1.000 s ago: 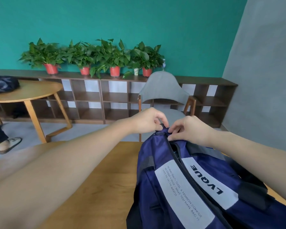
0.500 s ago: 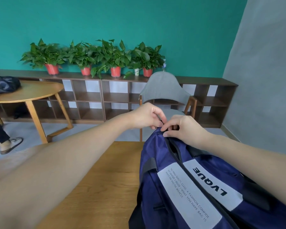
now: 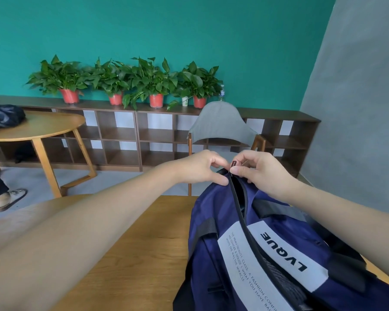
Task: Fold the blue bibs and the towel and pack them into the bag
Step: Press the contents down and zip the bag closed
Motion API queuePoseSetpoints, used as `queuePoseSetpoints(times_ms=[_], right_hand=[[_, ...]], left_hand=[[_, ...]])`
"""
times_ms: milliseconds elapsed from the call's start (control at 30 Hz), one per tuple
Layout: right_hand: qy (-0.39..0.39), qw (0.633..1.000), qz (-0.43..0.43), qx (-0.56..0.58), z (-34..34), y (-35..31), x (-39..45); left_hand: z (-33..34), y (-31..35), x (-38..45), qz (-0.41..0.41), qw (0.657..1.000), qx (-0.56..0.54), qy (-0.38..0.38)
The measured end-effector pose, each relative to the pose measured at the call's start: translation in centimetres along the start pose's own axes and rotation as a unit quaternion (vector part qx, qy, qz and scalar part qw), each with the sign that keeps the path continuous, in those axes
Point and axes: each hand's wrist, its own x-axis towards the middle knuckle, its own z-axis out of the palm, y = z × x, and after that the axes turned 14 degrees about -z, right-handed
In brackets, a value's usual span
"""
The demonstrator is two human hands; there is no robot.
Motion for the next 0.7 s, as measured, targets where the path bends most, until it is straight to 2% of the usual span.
queuePoseSetpoints(times_ms=[100,233,333,467,567,700], right_hand=[[-0.004,1.0,0.007,0.011,0.2,-0.1,-0.4],[-0.023,1.0,0.017,0.012,-0.3,-0.5,-1.2],[-0.042,0.998,0.01,0.035,-0.9,-1.5,-2.4],[-0.098,0.992,0.012,0.081,-2.5,-3.2,-5.1],[-0.092,0.993,0.019,0.077,-3.8,-4.2,-6.7],[-0.058,0.997,0.029,0.04,-4.5,-4.9,-7.2]], left_hand=[[0.9,0.4,0.6,0.021,0.998,0.032,0.059],[1.0,0.1,0.7,0.053,0.993,0.055,0.086],[0.4,-1.0,1.0,0.046,0.991,0.063,0.106],[0.5,-1.4,0.8,0.007,0.991,0.08,0.109],[0.9,0.5,-0.4,0.008,0.989,0.106,0.105],[1.8,4.7,-4.1,0.086,0.985,0.144,0.047]])
